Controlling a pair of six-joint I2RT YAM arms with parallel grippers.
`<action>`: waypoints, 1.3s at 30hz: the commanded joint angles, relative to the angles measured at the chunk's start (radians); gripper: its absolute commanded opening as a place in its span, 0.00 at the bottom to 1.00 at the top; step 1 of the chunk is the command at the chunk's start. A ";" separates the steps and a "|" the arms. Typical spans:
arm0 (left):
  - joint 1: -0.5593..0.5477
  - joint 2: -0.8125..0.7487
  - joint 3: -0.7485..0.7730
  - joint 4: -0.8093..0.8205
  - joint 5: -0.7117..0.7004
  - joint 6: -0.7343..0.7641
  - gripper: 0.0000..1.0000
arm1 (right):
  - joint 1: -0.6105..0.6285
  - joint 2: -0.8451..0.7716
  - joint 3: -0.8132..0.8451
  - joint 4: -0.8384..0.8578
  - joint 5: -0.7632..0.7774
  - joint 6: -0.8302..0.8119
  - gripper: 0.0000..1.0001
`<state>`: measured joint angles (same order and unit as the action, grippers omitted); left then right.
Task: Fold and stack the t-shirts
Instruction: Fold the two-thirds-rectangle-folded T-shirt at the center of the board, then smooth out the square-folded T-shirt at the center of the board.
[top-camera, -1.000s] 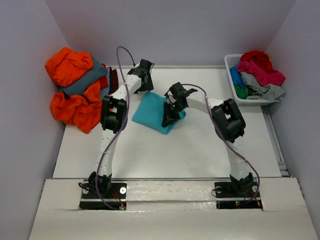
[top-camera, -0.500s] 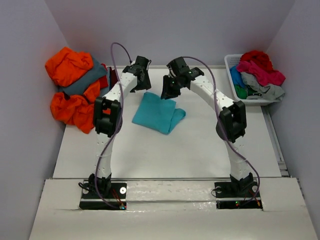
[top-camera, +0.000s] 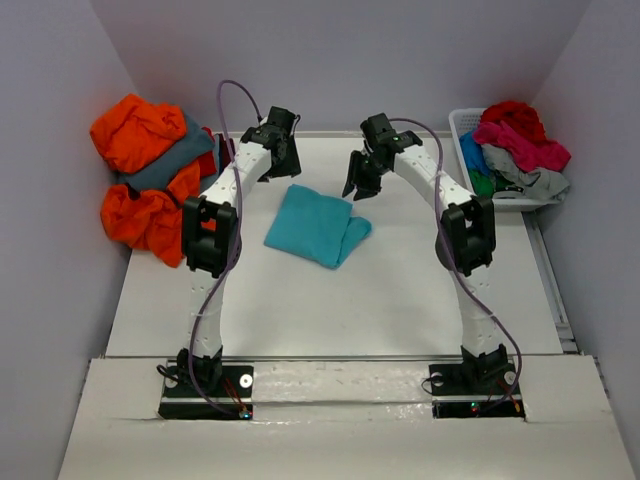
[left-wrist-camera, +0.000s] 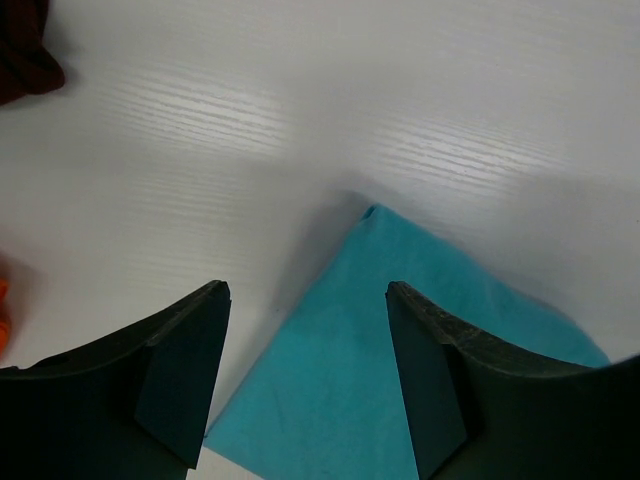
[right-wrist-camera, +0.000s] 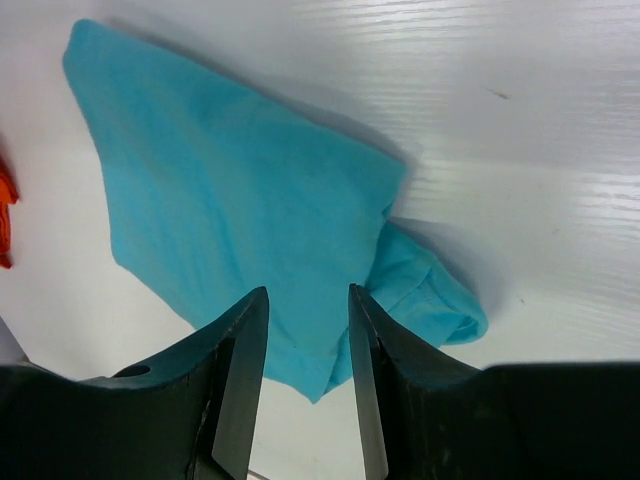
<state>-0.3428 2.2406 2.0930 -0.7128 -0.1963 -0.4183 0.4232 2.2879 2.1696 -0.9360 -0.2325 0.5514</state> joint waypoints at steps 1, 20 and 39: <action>0.002 -0.098 -0.021 -0.020 0.001 0.018 0.75 | -0.017 0.021 -0.005 0.006 -0.044 0.035 0.44; 0.002 -0.111 -0.060 -0.028 0.017 0.026 0.75 | -0.044 0.091 -0.082 0.058 -0.048 0.070 0.52; -0.007 -0.085 -0.042 -0.045 0.020 0.035 0.75 | -0.072 0.176 0.024 0.192 -0.160 0.076 0.55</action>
<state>-0.3462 2.2089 2.0411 -0.7372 -0.1722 -0.3992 0.3592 2.4481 2.1361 -0.8207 -0.3500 0.6220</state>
